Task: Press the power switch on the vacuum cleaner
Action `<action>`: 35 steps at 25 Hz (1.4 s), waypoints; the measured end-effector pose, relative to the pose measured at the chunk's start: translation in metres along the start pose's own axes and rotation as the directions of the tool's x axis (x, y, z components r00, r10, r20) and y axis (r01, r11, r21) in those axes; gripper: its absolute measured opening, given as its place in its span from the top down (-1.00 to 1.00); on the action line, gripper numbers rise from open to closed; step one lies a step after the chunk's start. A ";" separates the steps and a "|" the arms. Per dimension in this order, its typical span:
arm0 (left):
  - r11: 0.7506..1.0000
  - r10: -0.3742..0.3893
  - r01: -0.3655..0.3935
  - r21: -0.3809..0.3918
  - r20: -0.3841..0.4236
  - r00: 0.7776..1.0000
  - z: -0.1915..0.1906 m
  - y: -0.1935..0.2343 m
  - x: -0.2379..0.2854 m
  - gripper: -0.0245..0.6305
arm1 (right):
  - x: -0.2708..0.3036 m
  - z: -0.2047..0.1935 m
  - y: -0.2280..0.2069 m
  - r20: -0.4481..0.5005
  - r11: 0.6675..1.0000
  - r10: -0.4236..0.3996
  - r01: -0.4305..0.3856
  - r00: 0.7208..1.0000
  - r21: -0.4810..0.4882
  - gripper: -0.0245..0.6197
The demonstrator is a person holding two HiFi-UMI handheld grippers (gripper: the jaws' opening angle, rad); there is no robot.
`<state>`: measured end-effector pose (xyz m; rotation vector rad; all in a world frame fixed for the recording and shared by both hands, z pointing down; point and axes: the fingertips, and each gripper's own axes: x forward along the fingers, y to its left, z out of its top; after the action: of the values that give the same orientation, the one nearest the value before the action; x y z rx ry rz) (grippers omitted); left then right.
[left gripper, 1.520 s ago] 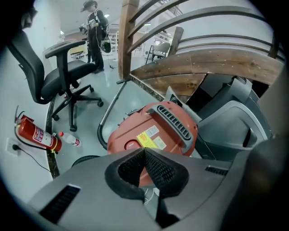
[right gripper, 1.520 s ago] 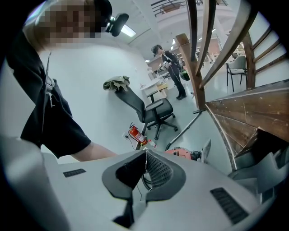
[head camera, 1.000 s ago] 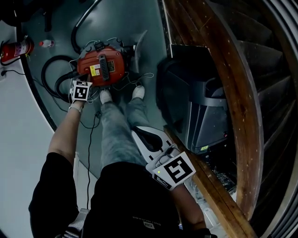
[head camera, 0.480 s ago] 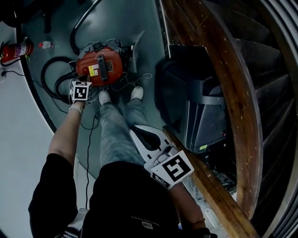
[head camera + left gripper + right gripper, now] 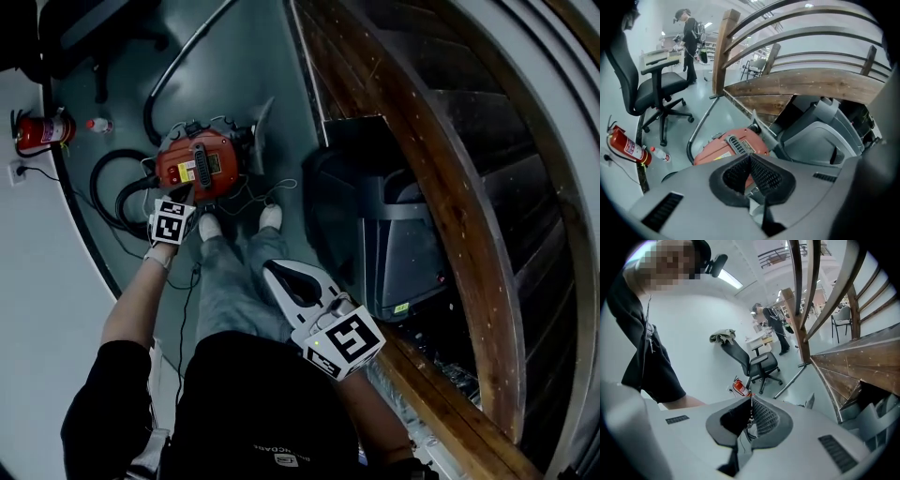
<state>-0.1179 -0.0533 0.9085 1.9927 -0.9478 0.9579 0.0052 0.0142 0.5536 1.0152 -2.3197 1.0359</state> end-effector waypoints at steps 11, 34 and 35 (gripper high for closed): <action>0.986 -0.119 0.096 0.133 0.176 0.977 0.101 -0.097 -0.130 0.88 | -0.053 0.021 0.009 0.112 1.000 -0.022 0.024 0.993 -0.011 0.84; 0.976 -0.181 0.083 0.200 0.546 0.818 0.211 -0.256 -0.393 0.88 | -0.128 0.079 0.042 0.323 0.991 0.108 -0.074 0.940 -0.114 0.84; 0.976 -0.180 0.078 0.203 0.556 0.812 0.210 -0.260 -0.399 0.88 | -0.131 0.081 0.043 0.331 0.990 0.115 -0.081 0.936 -0.116 0.84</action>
<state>-0.0162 0.0148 0.4026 2.5278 -1.0443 0.3591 0.0532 0.0320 0.4023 1.1197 -2.6932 0.8214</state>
